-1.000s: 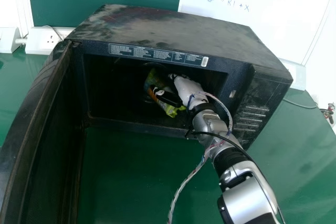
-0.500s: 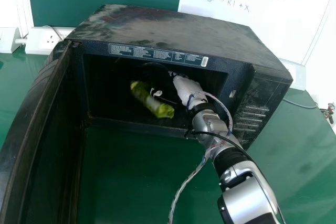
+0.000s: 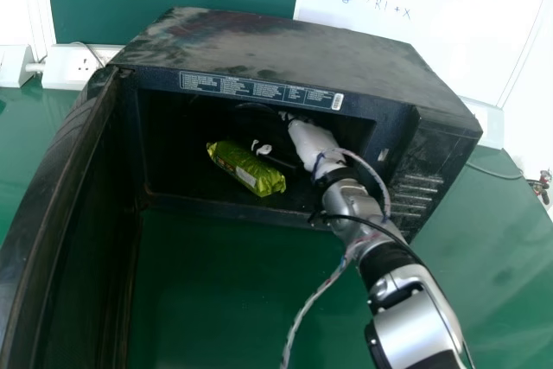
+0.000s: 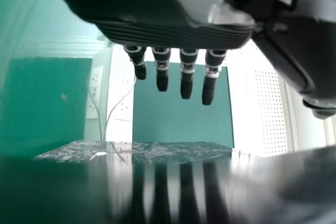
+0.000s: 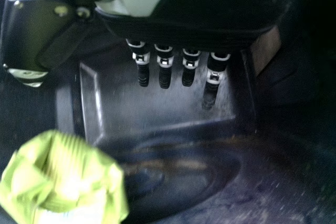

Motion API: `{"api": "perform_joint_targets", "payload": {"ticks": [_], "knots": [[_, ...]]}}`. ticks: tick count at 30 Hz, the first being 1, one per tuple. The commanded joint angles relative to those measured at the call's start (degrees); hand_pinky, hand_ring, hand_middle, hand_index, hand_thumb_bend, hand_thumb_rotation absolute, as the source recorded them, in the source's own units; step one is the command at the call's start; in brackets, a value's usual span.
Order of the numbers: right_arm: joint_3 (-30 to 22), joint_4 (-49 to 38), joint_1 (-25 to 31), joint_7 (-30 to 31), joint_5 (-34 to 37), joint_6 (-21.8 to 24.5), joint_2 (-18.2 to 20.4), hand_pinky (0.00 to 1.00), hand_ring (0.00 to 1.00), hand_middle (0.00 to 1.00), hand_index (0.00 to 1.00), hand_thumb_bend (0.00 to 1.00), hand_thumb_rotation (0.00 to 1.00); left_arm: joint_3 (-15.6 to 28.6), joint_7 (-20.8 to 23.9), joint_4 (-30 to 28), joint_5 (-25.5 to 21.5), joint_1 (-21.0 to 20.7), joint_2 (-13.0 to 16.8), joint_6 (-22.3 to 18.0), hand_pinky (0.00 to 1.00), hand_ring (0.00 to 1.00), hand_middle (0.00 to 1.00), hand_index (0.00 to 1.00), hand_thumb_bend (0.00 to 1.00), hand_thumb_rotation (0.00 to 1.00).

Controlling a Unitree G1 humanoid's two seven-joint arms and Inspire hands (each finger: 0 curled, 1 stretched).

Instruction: Put biscuit inside oven

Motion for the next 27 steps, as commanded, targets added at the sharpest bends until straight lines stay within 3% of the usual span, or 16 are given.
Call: {"api": "perform_joint_targets", "payload": {"ticks": [1,8,10,11,13,16,23,27], "knots": [[-0.29,-0.95,1.21,-0.98,0.60,-1.02,-1.50,0.80,0.96,1.00,0.97,0.86,0.95,-0.15,0.32,0.27,-0.06,-0.09,0.41,0.10,0.88,0.87,0.84,0.83,0.91,1.00],[-0.34,-2.30,0.16,-1.80,0.57,-3.00,-3.60,0.79,0.96,1.00,0.97,0.86,0.95,-0.35,0.39,1.05,0.23,-0.77,0.39,-0.50,0.89,0.84,0.85,0.83,0.86,1.00],[-0.50,-2.53,-0.17,-1.69,0.72,-3.36,-4.05,0.79,0.96,1.00,0.97,0.85,0.95,-0.51,0.46,0.88,0.19,-0.83,0.43,-0.37,0.88,0.85,0.84,0.76,0.85,1.00],[-0.61,-2.55,-0.24,-1.71,0.82,-3.67,-4.27,0.80,0.97,1.00,0.97,0.86,0.95,-0.54,0.46,0.87,0.22,-0.88,0.46,-0.36,0.89,0.85,0.84,0.78,0.84,1.00],[-0.87,-2.79,-0.11,-1.90,1.08,-4.46,-4.66,0.80,0.97,1.00,0.97,0.85,0.96,-0.64,0.34,0.70,-0.10,-0.72,0.76,0.08,0.89,0.86,0.83,0.67,0.86,1.00],[-0.88,-3.86,0.36,-1.86,1.13,-5.68,-5.41,0.81,0.97,1.00,0.97,0.86,0.95,-0.63,0.50,0.68,0.17,-0.67,0.81,0.18,0.88,0.85,0.83,0.74,0.85,1.00],[-1.32,-6.99,2.63,-1.63,1.61,-7.89,-7.25,0.81,0.97,1.00,0.97,0.85,0.95,-0.68,0.77,0.34,0.20,-0.66,1.10,0.53,0.82,0.83,0.84,0.83,0.79,1.00],[-2.27,-8.57,4.17,0.11,2.73,-7.93,-8.15,0.81,0.97,1.00,0.97,0.86,0.95,-0.69,0.77,0.03,0.27,-0.55,1.32,0.72,0.84,0.82,0.87,0.86,0.80,1.00]]}}
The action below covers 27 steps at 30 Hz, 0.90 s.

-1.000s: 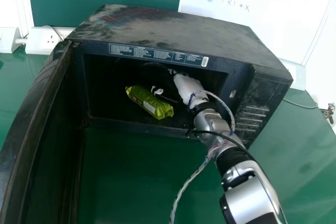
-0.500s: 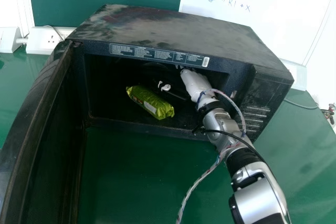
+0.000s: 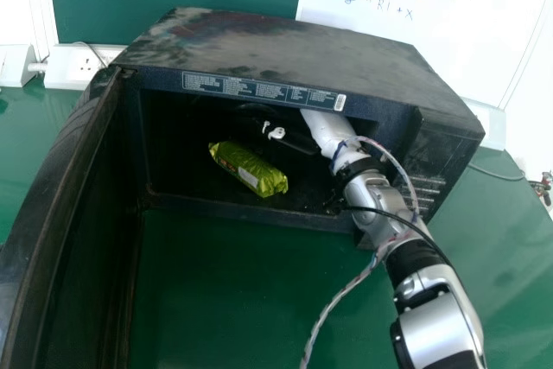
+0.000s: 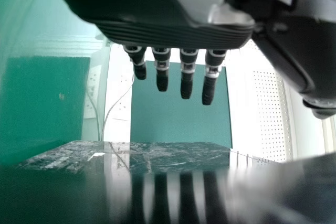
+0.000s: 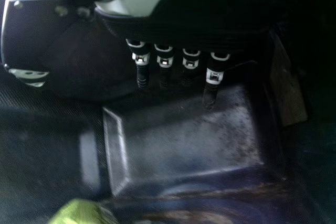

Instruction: Put biscuit inside oven

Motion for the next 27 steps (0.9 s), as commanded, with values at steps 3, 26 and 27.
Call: {"api": "perform_joint_targets", "payload": {"ticks": [3,26,27], "knots": [[-1.35,-1.42,3.09,1.82,1.70,-0.13,-2.57,0.82,0.97,1.00,0.97,0.86,0.95,-0.52,-0.13,-0.20,-0.10,0.43,0.58,0.32,0.85,0.82,0.87,0.86,0.83,1.00],[-10.61,-44.21,33.31,11.15,3.96,2.67,-14.16,0.82,0.97,1.00,0.98,0.83,0.95,-0.47,-0.35,-0.87,-1.23,0.95,1.51,1.69,0.89,0.88,0.90,0.89,0.90,1.00],[-11.28,-46.20,34.72,11.52,4.10,2.85,-14.52,0.82,0.97,1.00,0.98,0.83,0.95,-0.42,-0.44,-0.73,-1.35,0.95,1.58,1.66,0.90,0.89,0.91,0.89,0.90,1.00]]}}
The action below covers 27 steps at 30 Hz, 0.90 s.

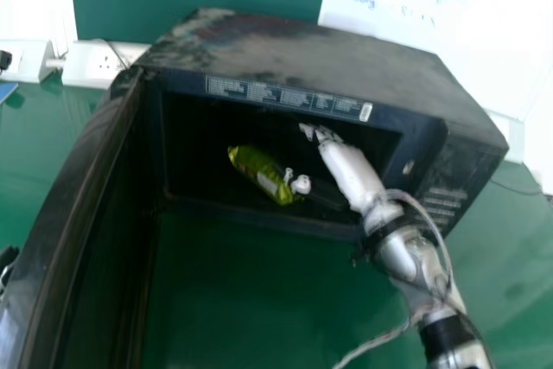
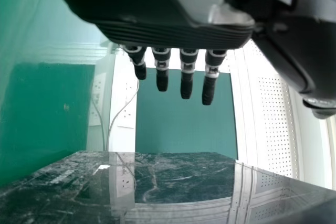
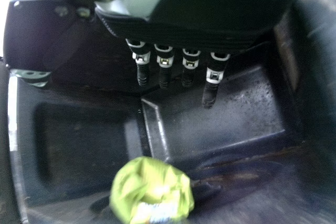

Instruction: Put biscuit inside oven

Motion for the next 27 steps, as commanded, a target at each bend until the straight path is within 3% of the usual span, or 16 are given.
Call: {"api": "perform_joint_targets", "payload": {"ticks": [1,13,20,27], "knots": [[-3.23,-3.37,3.89,0.43,0.84,1.59,-2.73,0.82,0.97,1.00,0.98,0.84,0.96,-0.29,-0.06,-0.08,-0.53,0.56,0.09,0.07,0.89,0.89,0.91,0.89,0.90,1.00],[-9.87,-17.35,16.99,-0.50,0.55,-2.01,-4.04,0.82,0.98,1.00,0.97,0.84,0.95,0.58,-0.31,1.18,-1.43,-0.45,1.18,0.58,0.91,0.84,0.89,0.88,0.92,1.00],[-13.37,-21.78,24.60,-1.85,1.88,-6.50,-4.12,0.82,0.97,0.99,0.97,0.84,0.95,0.65,0.29,0.83,-1.26,-1.15,1.33,1.12,0.96,0.87,0.89,0.88,0.91,1.00],[-17.19,-21.91,29.09,-3.48,4.03,-11.72,-4.01,0.83,0.97,0.99,0.97,0.84,0.95,0.79,0.34,0.90,-1.62,-1.74,1.71,1.69,0.94,0.84,0.87,0.87,0.90,1.00]]}}
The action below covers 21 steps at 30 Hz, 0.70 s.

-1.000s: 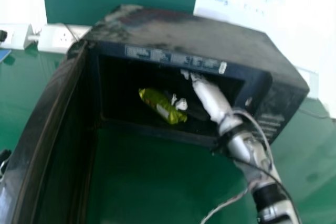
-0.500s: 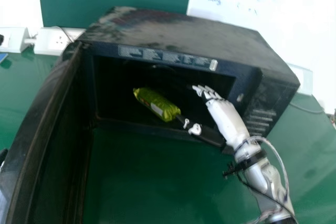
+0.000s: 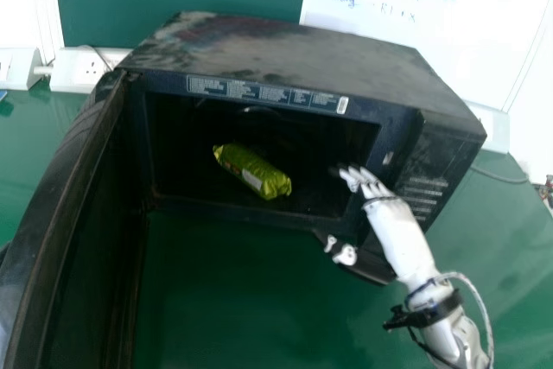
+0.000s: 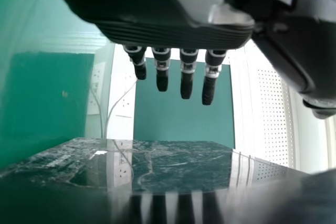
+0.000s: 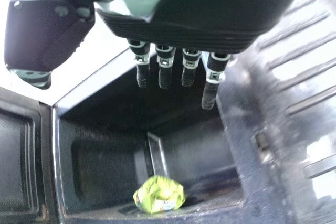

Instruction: Put biscuit inside oven

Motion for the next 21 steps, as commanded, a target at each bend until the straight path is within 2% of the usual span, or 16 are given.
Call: {"api": "perform_joint_targets", "payload": {"ticks": [1,3,7,10,12,14,16,17,21], "knots": [[-1.56,-0.39,1.42,-0.17,1.78,-1.67,-0.72,0.83,0.97,0.99,0.97,0.84,0.95,0.47,0.03,0.18,-0.62,-0.16,0.47,0.27,0.93,0.84,0.87,0.87,0.88,1.00],[-2.47,-1.00,2.37,1.77,3.74,-1.61,-1.33,0.82,0.96,0.99,0.97,0.85,0.95,0.55,0.14,0.11,-0.56,-0.23,0.48,0.40,0.92,0.85,0.88,0.87,0.89,1.00],[-3.71,-1.60,3.95,9.14,15.52,-1.16,-1.48,0.82,0.96,0.99,0.97,0.84,0.95,0.74,0.14,0.36,-0.54,-0.77,0.42,0.05,0.95,0.87,0.89,0.88,0.90,1.00],[-5.20,-1.50,3.83,11.89,19.92,-0.26,-1.04,0.82,0.96,0.99,0.97,0.86,0.95,0.59,0.52,-0.55,-0.66,-0.35,0.69,1.41,0.93,0.87,0.87,0.87,0.94,1.00],[-6.11,-2.75,3.69,14.42,23.14,2.18,-1.20,0.83,0.97,0.99,0.98,0.87,0.95,0.48,0.79,-1.21,-0.86,-0.09,0.77,2.35,0.97,0.89,0.88,0.88,0.97,1.00],[-6.79,-4.08,3.87,18.83,28.29,5.09,-2.17,0.82,0.97,1.00,0.98,0.86,0.95,0.55,0.59,-1.17,-1.07,-0.46,0.82,2.46,0.99,0.95,0.93,0.91,0.98,1.00],[-7.80,-4.28,4.09,22.93,33.57,6.77,-2.56,0.82,0.96,0.99,0.98,0.85,0.95,0.71,0.36,-0.84,-1.17,-0.77,0.80,2.19,1.00,0.95,0.94,0.92,0.95,1.00],[-8.25,-5.35,4.50,24.58,35.98,9.15,-2.55,0.82,0.96,0.99,0.97,0.85,0.95,0.73,0.47,-0.90,-1.34,-0.72,0.77,2.40,0.94,0.94,0.93,0.91,0.95,1.00],[-10.32,-7.66,5.51,32.76,46.31,16.95,-3.25,0.82,0.96,0.99,0.97,0.85,0.94,0.99,0.11,-0.72,-2.07,-0.71,1.01,2.37,0.92,0.95,0.94,0.93,0.98,1.00]]}}
